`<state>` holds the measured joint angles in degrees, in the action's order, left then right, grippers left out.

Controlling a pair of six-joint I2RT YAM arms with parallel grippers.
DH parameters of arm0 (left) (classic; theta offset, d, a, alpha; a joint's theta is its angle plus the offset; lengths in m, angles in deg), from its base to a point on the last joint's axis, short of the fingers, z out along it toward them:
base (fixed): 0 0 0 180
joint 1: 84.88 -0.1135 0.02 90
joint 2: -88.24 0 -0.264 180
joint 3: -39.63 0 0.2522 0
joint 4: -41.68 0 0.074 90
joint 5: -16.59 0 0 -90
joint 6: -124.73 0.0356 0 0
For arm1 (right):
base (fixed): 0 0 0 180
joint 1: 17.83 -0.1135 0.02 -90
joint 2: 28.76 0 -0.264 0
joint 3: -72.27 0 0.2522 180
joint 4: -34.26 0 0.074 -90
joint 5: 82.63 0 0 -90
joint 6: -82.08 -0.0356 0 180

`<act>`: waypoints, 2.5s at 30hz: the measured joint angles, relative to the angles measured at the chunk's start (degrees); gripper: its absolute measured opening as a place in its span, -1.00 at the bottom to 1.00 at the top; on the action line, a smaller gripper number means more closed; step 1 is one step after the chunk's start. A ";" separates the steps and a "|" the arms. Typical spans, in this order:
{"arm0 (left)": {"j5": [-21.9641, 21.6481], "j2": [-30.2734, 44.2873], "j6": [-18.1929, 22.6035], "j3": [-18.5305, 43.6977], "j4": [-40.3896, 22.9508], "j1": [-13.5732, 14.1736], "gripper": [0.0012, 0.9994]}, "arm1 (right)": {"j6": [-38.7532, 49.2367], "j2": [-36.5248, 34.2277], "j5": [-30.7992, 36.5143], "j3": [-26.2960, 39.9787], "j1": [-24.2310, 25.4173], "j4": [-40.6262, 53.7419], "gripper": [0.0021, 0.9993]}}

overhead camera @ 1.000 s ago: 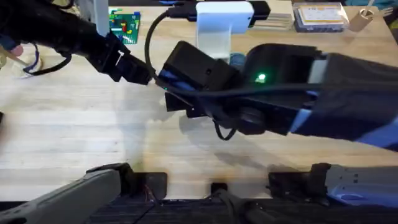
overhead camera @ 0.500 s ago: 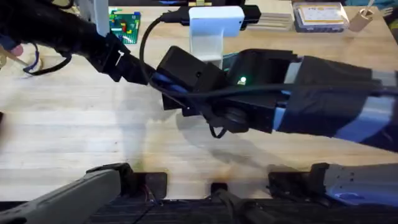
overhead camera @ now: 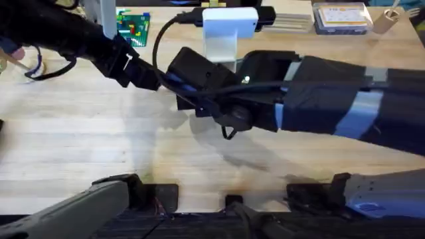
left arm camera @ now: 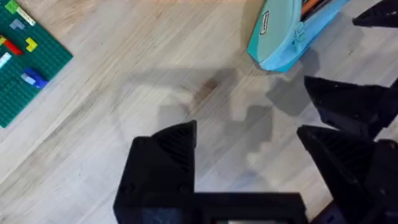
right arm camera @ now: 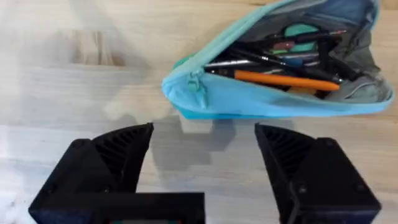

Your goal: Unzip the bag, pick up the pens from the table one at a time and place them inside, then zip the bag closed.

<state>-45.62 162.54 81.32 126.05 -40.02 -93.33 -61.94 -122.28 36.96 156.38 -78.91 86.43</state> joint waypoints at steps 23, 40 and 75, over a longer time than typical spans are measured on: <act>0.00 0.02 -0.01 -0.01 0.00 0.00 0.99 | 3.48 -3.63 2.32 0.00 1.28 -5.43 1.00; 0.00 0.02 0.00 0.00 0.00 0.00 0.99 | 6.87 -4.44 3.97 0.00 1.34 -8.41 1.00; 0.00 0.02 0.00 -0.02 0.00 0.00 0.99 | 7.82 -7.19 3.86 0.00 4.38 -10.22 0.99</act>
<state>-45.62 162.56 81.31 126.03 -40.02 -93.33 -54.12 -129.47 40.82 156.38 -74.53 76.21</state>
